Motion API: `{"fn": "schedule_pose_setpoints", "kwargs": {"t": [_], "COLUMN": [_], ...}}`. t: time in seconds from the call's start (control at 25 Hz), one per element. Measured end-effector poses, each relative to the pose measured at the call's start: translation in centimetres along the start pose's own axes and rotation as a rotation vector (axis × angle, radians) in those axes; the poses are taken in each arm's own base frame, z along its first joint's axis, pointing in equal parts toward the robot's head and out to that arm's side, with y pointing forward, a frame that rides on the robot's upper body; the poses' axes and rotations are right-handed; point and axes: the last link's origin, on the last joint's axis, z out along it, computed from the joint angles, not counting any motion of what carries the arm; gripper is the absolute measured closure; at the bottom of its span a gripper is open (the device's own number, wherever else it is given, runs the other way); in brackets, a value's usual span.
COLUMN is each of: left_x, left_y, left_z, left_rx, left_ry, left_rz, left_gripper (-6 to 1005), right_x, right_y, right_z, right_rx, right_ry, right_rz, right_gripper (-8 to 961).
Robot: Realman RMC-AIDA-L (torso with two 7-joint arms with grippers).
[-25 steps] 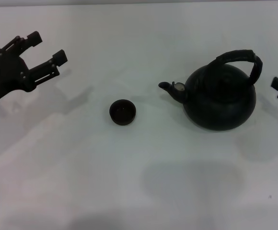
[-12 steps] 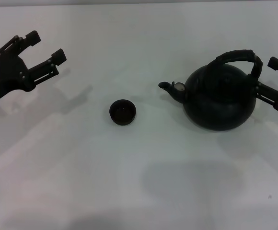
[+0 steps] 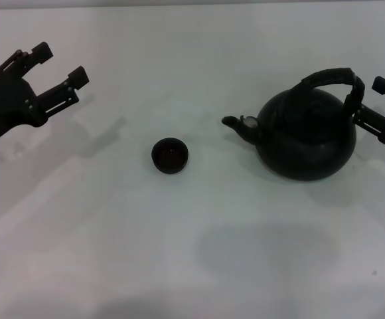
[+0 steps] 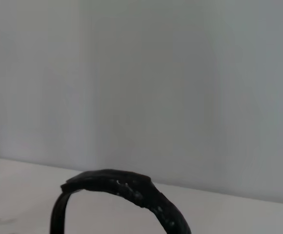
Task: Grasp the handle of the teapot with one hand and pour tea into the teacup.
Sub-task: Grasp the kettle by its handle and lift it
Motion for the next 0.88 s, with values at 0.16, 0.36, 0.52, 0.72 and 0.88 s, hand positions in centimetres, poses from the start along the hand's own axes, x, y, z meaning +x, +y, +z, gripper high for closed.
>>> {"fn": "schedule_pose_setpoints", "kwargs": {"t": [0.16,0.36,0.52,0.72,0.88], "left_x": [-0.2,-0.5,-0.5,-0.7,-0.7], "left_y": [-0.1,-0.3,-0.4,-0.4,-0.6], "left_z": [0.0,0.1,0.4,0.8,0.7], "left_rx": [0.01,0.022,0.024,0.028,0.035], "left_ry": [-0.009,-0.018,-0.022,-0.03,-0.033], "left_rz": [-0.014,-0.021,-0.021,-0.031,-0.029], "left_gripper": [118,119,119,120,120], "right_x": [0.0,-0.1,-0.3,-0.5,-0.6], "right_y": [-0.2,0.1,0.6,0.8,0.8], "right_z": [0.2,0.9,1.3,1.9,2.1], "right_rx": [0.012,0.001,-0.009,-0.02,-0.02], "right_ry": [0.01,0.005,-0.016,-0.024,-0.028], "right_rz": [-0.026,-0.064,-0.081,-0.094,-0.094], "right_gripper": [226,275,313,405,451]}}
